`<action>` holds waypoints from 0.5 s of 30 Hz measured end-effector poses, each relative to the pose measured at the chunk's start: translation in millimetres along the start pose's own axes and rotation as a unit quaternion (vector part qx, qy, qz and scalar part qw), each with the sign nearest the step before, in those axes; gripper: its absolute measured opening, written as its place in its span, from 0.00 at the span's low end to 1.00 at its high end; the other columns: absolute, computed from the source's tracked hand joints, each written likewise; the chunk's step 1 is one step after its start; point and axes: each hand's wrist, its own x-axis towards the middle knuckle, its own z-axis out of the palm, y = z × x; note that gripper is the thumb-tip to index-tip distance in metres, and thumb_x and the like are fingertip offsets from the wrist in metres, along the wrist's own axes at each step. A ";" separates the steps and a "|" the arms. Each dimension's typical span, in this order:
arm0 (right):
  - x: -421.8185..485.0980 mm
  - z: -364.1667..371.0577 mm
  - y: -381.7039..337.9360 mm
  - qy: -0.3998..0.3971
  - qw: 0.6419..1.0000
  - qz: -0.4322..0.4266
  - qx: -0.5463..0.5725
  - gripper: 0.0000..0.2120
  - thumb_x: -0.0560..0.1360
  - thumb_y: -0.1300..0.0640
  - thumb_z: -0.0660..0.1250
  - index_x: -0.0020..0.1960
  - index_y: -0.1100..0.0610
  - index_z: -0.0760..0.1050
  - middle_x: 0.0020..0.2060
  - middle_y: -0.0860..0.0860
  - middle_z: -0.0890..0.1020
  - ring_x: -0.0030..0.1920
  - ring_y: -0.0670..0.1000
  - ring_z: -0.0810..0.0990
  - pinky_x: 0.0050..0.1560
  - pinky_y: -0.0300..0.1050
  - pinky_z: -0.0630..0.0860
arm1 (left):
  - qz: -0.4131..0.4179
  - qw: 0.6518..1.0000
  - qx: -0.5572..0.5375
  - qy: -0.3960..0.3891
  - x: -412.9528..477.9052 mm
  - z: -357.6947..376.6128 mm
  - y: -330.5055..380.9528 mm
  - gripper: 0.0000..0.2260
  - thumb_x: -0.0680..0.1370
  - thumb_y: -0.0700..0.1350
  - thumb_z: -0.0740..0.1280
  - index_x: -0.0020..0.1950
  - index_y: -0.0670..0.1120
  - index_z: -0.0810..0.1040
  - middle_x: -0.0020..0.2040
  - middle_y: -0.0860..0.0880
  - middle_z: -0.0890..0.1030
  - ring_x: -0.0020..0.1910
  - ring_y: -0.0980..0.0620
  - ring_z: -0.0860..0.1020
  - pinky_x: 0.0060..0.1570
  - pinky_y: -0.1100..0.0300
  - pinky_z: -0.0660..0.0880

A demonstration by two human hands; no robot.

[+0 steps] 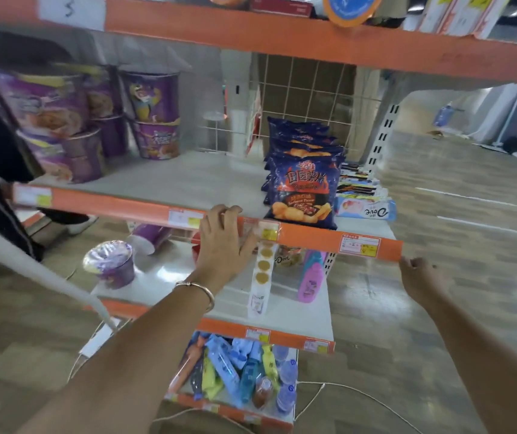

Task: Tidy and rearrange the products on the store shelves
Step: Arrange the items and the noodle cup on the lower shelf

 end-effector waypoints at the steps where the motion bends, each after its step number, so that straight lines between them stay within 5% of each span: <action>1: -2.0 4.8 -0.7 -0.027 1.000 -0.002 -0.011 0.25 0.74 0.40 0.49 0.40 0.59 0.73 0.43 0.63 0.78 0.49 0.61 0.76 0.54 0.52 0.70 | -0.016 1.000 0.012 0.001 -10.2 -2.7 -5.0 0.23 0.75 0.57 0.55 0.62 0.43 0.66 0.60 0.37 0.69 0.56 0.37 0.69 0.58 0.45 0.69; 4: -27.0 19.9 -16.5 -0.132 0.990 -0.041 -0.011 0.20 0.77 0.48 0.57 0.32 0.60 0.67 0.33 0.58 0.72 0.33 0.53 0.70 0.37 0.44 0.63 | -0.066 0.996 0.053 -0.016 -41.5 -15.4 -28.9 0.25 0.74 0.57 0.54 0.62 0.41 0.70 0.57 0.37 0.72 0.55 0.36 0.71 0.58 0.44 0.68; 6: -39.0 37.4 -24.0 -0.212 0.975 -0.051 -0.044 0.15 0.79 0.57 0.60 0.46 0.70 0.75 0.41 0.60 0.76 0.32 0.50 0.68 0.31 0.41 0.62 | -0.104 0.992 0.073 -0.019 -63.0 -28.5 -47.5 0.26 0.73 0.57 0.54 0.61 0.40 0.71 0.55 0.36 0.73 0.55 0.36 0.71 0.58 0.44 0.69; 8: -50.0 58.9 -30.2 -0.266 0.959 -0.067 -0.073 0.16 0.78 0.58 0.62 0.56 0.71 0.72 0.46 0.59 0.74 0.33 0.49 0.67 0.31 0.39 0.62 | -0.147 0.986 0.080 -0.009 -85.9 -44.2 -65.1 0.26 0.71 0.57 0.54 0.61 0.40 0.69 0.56 0.36 0.73 0.55 0.37 0.69 0.57 0.43 0.70; 11: -75.5 91.4 -48.0 -0.321 0.925 -0.111 -0.167 0.11 0.78 0.55 0.62 0.51 0.64 0.72 0.39 0.54 0.72 0.34 0.49 0.68 0.35 0.40 0.64 | -0.194 0.976 0.097 -0.006 -117.5 -70.0 -88.8 0.27 0.69 0.57 0.54 0.63 0.44 0.64 0.56 0.36 0.72 0.53 0.34 0.72 0.55 0.41 0.72; 15: -110.5 131.2 -86.3 -0.371 0.887 -0.171 -0.215 0.22 0.79 0.49 0.60 0.64 0.65 0.69 0.44 0.54 0.74 0.42 0.51 0.72 0.41 0.39 0.68 | -0.258 0.958 0.126 -0.025 -144.0 -100.9 -126.1 0.29 0.67 0.57 0.55 0.63 0.43 0.69 0.58 0.38 0.72 0.55 0.35 0.71 0.58 0.44 0.70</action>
